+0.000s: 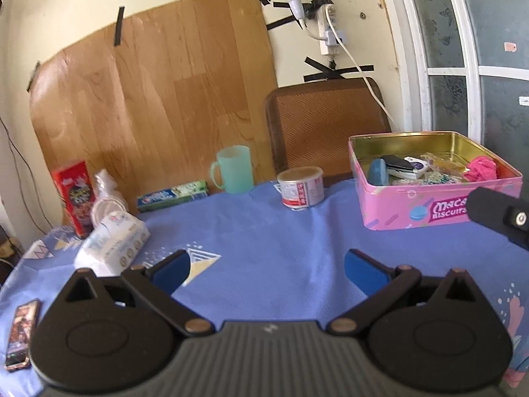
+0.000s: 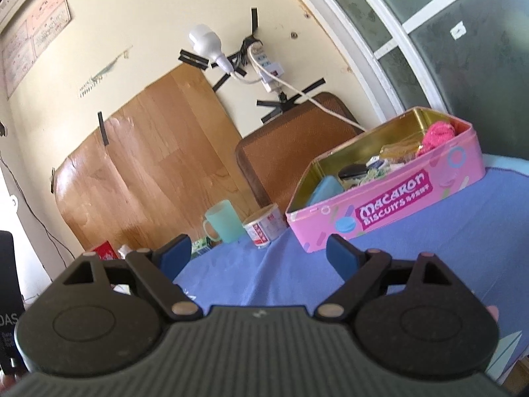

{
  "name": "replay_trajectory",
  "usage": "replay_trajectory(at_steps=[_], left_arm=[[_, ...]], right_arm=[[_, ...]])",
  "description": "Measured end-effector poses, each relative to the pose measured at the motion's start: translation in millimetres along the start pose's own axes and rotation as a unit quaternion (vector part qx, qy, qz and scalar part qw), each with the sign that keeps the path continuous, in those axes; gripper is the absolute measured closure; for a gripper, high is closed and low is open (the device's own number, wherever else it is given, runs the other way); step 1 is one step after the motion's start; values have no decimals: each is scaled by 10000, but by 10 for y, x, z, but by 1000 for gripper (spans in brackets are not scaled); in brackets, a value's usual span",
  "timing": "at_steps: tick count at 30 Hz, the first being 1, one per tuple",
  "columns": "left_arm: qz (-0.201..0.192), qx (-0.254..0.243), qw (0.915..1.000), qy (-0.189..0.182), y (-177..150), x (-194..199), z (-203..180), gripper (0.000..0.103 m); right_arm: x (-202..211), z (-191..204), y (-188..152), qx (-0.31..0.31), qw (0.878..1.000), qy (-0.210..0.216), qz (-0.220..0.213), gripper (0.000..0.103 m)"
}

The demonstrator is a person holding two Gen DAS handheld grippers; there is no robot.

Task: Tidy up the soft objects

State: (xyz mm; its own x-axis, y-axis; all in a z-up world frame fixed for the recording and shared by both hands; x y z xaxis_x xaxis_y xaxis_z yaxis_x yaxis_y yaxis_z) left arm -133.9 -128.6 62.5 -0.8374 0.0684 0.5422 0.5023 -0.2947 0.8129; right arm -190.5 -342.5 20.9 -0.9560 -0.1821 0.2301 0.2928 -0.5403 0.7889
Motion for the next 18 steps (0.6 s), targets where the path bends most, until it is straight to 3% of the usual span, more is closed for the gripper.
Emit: replay_trajectory(at_steps=[18], left_arm=[[24,-73,10000,-49,-51,-2,-13,0]], right_arm=[[-3,-9,-3,25,10000,-21,-47,12]])
Point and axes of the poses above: each gripper's, at about its wrist camera, not at the fingertips, and x roughly against the way its jaws point, z to its left, y to its top, the point moved 6 cm from there along -x, roughly the way its jaws point, and after that the axes turned 8 degrees about z, right-handed, at the moved point
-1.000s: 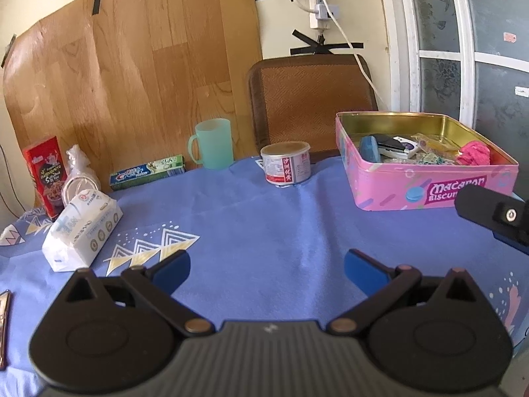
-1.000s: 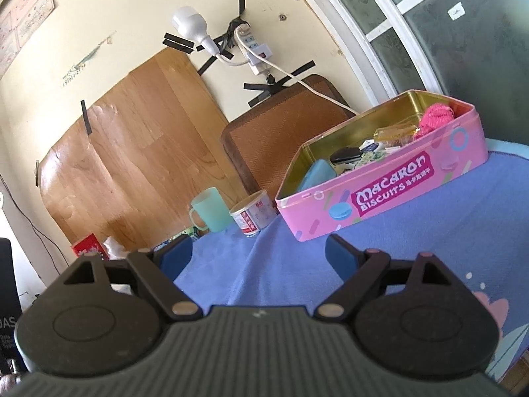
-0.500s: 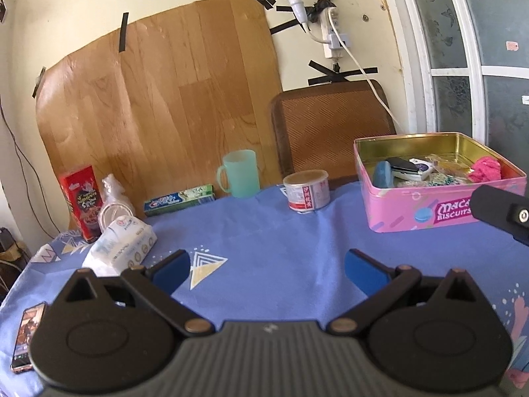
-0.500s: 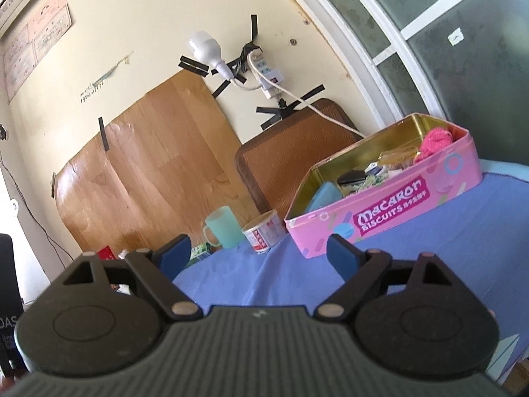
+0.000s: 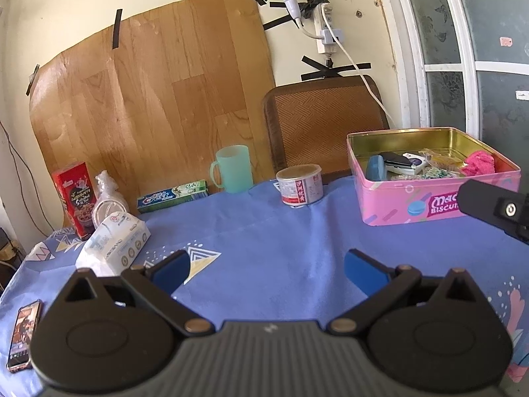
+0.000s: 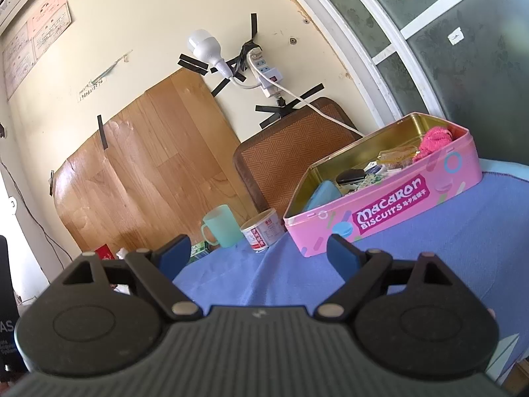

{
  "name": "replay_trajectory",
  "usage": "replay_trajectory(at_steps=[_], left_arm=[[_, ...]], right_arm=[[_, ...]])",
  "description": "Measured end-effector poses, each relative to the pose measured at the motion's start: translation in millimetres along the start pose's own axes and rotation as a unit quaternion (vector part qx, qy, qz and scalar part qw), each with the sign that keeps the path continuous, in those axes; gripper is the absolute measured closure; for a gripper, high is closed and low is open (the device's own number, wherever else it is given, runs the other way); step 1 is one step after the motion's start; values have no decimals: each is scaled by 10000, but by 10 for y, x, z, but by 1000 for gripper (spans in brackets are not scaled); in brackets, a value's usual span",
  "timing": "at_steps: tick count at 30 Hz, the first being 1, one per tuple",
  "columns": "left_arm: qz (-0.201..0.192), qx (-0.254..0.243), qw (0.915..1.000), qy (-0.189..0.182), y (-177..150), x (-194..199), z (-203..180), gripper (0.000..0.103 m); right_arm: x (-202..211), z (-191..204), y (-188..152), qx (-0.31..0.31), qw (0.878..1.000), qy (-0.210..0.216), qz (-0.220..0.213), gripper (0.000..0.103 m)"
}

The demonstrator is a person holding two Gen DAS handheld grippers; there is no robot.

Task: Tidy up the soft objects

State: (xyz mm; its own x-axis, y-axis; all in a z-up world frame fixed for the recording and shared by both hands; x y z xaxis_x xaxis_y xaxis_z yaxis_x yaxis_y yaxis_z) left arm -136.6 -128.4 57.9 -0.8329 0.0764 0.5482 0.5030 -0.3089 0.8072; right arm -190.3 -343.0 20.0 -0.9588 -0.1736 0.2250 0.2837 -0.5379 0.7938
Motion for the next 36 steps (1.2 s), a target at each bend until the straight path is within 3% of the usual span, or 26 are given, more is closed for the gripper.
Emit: replay_trajectory(at_steps=[36], left_arm=[[245,-89,9996,-69,-143,-84,-28,0]], right_arm=[[-10,0,-21,22,10000,34,30,11]])
Point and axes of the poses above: each gripper's, at about its wrist camera, not at the fingertips, and x roughly against the way its jaws point, z to its left, y to its top, the point moved 6 cm from there along -x, roughly the way its jaws point, and after that the axes turned 8 degrees about z, right-handed, at the moved point
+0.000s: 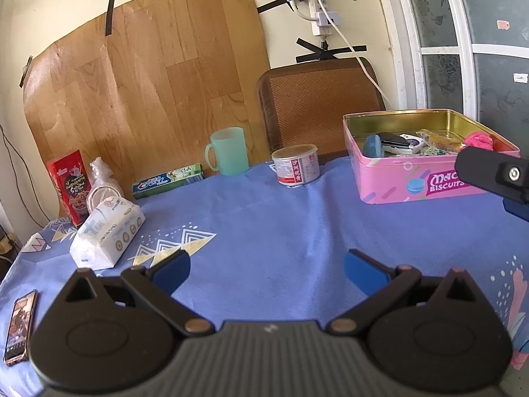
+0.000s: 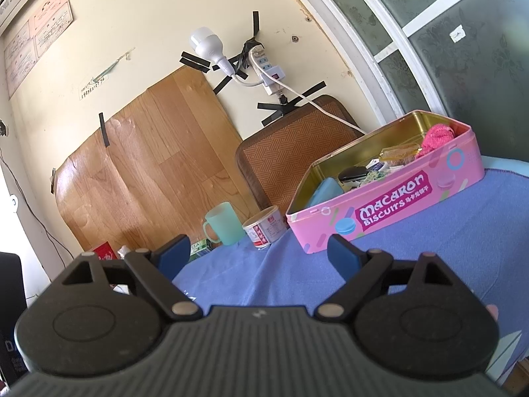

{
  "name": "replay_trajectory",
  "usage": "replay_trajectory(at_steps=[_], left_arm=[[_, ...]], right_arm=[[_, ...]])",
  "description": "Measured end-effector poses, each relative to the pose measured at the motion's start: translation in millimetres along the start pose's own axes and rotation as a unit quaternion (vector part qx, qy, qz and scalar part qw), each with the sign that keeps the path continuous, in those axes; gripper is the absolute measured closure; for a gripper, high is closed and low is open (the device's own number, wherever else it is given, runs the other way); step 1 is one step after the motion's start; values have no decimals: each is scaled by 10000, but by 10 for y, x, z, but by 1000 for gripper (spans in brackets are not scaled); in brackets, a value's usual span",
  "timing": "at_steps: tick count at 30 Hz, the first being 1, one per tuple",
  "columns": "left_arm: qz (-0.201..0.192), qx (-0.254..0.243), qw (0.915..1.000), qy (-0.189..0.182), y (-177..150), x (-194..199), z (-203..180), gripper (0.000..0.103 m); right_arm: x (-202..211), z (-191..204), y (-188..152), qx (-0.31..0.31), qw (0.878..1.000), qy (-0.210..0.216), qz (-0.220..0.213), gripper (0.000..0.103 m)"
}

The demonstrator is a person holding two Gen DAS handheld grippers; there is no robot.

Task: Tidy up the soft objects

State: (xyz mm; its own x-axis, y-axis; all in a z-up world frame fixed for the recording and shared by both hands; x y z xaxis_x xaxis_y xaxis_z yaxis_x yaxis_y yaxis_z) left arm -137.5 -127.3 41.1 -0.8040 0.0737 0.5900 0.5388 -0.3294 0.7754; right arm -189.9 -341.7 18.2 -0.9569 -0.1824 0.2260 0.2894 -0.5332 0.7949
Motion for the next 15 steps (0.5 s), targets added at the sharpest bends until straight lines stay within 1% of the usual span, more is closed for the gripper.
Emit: replay_trajectory(at_steps=[15], left_arm=[[28,-106,9999,30,-18,-12,-32,0]], right_arm=[[-7,-4,-4,0,10000,2,3,11]])
Point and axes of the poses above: each gripper's, at about its wrist camera, not at the fingertips, and x roughly against the way its jaws point, z to its left, y to its top, the point moved 6 cm from there along -x, roughly the way its jaws point, and after that the axes turned 8 degrees about z, right-handed, at the moved point
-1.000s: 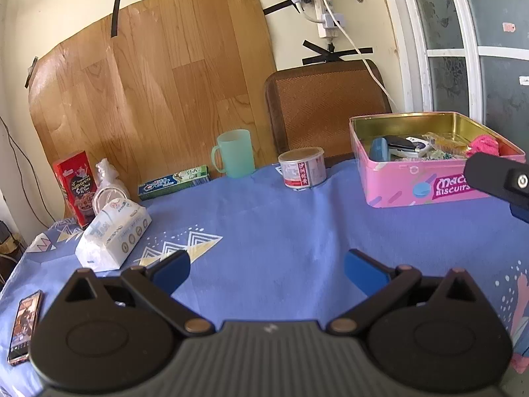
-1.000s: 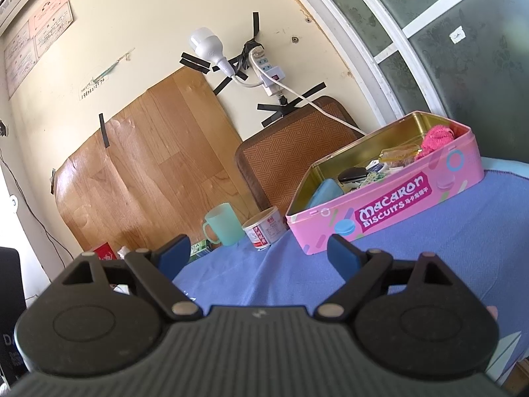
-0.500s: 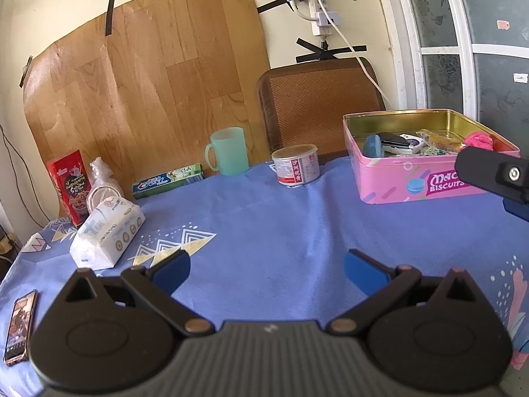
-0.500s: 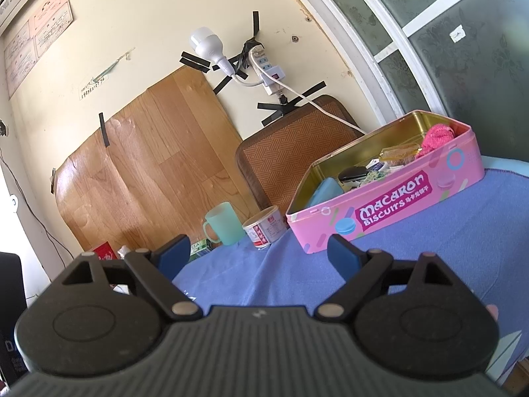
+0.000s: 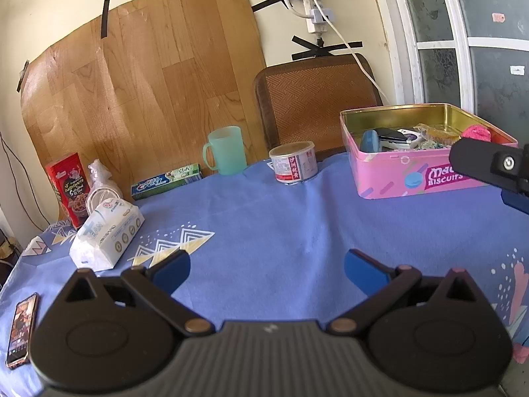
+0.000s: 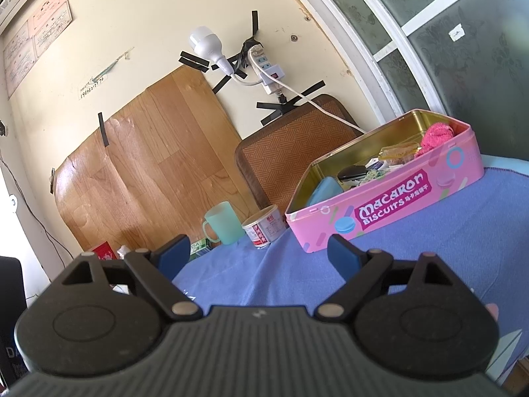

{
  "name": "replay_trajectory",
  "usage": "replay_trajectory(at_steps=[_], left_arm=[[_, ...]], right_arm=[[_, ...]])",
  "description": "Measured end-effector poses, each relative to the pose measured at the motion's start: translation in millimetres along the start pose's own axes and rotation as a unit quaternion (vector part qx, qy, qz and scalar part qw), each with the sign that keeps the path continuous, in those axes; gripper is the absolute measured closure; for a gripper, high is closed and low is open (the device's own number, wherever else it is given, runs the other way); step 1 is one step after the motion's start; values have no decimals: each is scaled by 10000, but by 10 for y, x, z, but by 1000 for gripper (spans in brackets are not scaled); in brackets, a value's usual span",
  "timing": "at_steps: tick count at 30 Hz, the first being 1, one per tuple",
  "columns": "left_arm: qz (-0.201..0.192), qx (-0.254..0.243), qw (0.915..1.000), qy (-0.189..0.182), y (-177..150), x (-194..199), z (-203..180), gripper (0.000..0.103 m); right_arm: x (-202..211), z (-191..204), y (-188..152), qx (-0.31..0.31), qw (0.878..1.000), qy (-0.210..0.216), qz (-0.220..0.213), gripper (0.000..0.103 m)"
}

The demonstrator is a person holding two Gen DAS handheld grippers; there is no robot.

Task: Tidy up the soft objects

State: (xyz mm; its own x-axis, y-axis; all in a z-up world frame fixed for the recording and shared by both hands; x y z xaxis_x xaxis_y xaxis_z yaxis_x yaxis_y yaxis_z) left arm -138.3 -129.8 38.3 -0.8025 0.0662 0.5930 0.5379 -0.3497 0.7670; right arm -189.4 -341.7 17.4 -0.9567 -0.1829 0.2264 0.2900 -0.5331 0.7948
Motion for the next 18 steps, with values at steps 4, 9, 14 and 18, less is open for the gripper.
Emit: replay_trajectory(at_steps=[4,9,14,18], left_arm=[[-1,-17,10000,23,-4,-4,-5,0],[-5,-21,10000,64,-9,-4,-5,0],[-17,-25,9999,100,-11,-5,2,0],[-66,-34,9998,172,-1,4,5,0]], right_arm=[[2,-2,5,-5,10000,0,0,11],[-3,-15,-20,-20,10000,-9,-17,11],[-2,-18,-26,-25,10000,-11,-21,11],[3,-18,-23,-28,10000,-16,-37,11]])
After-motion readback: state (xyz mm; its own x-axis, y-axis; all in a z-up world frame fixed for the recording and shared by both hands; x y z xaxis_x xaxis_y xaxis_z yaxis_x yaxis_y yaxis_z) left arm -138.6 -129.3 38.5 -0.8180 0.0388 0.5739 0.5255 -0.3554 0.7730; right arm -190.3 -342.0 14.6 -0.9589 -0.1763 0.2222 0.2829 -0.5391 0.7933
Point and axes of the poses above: each gripper's, at about its wrist camera, not at the fingertips, and x roughly against the way its jaws point, z to its left, y to its top, the point moved 6 cm from there along -x, roughly the way its jaws point, and after that the axes turned 8 degrees about z, right-handed, at the moved point
